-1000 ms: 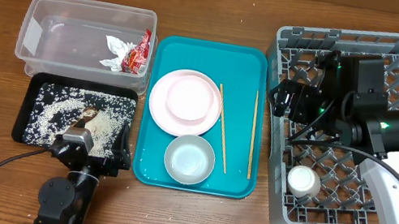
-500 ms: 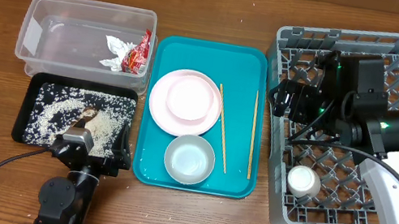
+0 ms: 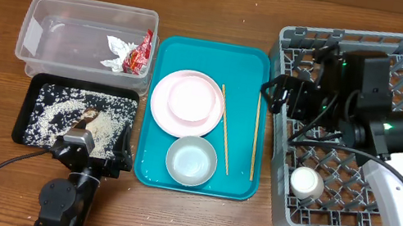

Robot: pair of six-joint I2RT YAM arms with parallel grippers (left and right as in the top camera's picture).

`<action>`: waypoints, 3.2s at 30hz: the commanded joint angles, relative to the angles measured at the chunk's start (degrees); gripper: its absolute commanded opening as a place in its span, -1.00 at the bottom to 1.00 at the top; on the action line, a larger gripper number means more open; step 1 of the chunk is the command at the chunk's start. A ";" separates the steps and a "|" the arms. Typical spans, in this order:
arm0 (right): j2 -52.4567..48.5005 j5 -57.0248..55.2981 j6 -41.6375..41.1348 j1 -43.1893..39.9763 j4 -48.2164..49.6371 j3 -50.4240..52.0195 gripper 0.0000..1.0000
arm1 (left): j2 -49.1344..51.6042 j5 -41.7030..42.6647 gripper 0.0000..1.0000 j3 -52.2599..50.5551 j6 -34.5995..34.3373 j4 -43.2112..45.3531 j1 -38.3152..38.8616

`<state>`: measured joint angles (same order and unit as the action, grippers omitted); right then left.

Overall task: Sort waste into correct bins and load items into the dishwasher
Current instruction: 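Move the right gripper from the dish rack down to the chopsticks, then grasp one wooden chopstick with the right gripper and drop it in the rack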

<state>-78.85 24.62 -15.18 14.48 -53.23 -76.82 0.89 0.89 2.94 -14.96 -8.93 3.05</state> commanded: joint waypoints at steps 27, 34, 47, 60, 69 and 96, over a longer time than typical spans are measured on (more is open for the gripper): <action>-32.24 -22.36 2.40 18.99 0.13 -0.39 -0.10 | -0.63 0.02 1.00 -0.70 0.81 0.37 0.52; -32.81 -18.58 6.10 19.02 3.04 -0.39 -0.11 | -0.63 0.02 1.00 -0.70 0.81 0.37 0.52; -37.03 -20.11 6.47 18.64 2.58 -0.28 -0.68 | -0.63 0.02 1.00 -0.70 0.81 0.37 0.52; -26.47 -22.40 6.25 14.10 -5.53 -7.04 -0.92 | -0.63 0.02 1.00 -0.70 0.81 0.37 0.52; -13.88 -28.50 7.50 5.64 -5.70 -8.57 -0.92 | -0.63 0.02 1.00 -0.70 0.81 0.37 0.50; -17.46 -24.04 9.22 12.81 -6.51 -2.64 0.04 | -0.63 0.02 1.00 -0.70 0.81 0.37 0.50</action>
<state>-98.00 -4.01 -5.78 25.45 -59.86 -79.37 0.86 0.89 2.92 -14.81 -8.93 3.05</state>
